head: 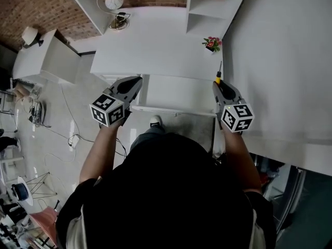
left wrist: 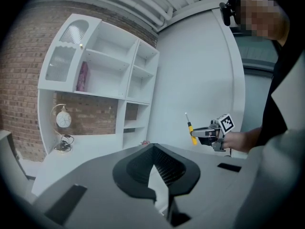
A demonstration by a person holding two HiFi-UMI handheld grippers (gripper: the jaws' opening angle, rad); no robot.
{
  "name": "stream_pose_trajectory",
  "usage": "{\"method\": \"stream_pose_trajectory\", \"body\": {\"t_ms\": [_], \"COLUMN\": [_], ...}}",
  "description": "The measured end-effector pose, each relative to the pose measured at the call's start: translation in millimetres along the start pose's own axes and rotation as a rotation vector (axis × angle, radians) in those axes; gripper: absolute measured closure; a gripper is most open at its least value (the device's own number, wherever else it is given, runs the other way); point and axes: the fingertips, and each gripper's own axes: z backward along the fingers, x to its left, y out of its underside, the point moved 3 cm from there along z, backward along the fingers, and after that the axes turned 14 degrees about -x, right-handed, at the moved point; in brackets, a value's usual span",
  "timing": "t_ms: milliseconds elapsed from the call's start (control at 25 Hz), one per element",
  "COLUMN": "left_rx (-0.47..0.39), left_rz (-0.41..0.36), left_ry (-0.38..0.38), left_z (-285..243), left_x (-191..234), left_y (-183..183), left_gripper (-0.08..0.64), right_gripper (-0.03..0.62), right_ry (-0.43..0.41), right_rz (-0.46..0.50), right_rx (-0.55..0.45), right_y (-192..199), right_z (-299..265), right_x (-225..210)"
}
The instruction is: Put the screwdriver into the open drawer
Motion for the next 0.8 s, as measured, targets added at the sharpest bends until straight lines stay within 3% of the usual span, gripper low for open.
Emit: {"method": "stream_pose_trajectory", "body": {"t_ms": [800], "left_rx": [0.018], "left_rz": [0.029], "left_ry": [-0.003], "left_z": [-4], "left_x": [32], "left_y": [8], "left_gripper": [0.545], "right_gripper": [0.508], "right_ry": [0.005], "right_rz": [0.006], "right_rx": [0.034], "right_y": [5], "right_z": [-29], "right_x": [-2]}}
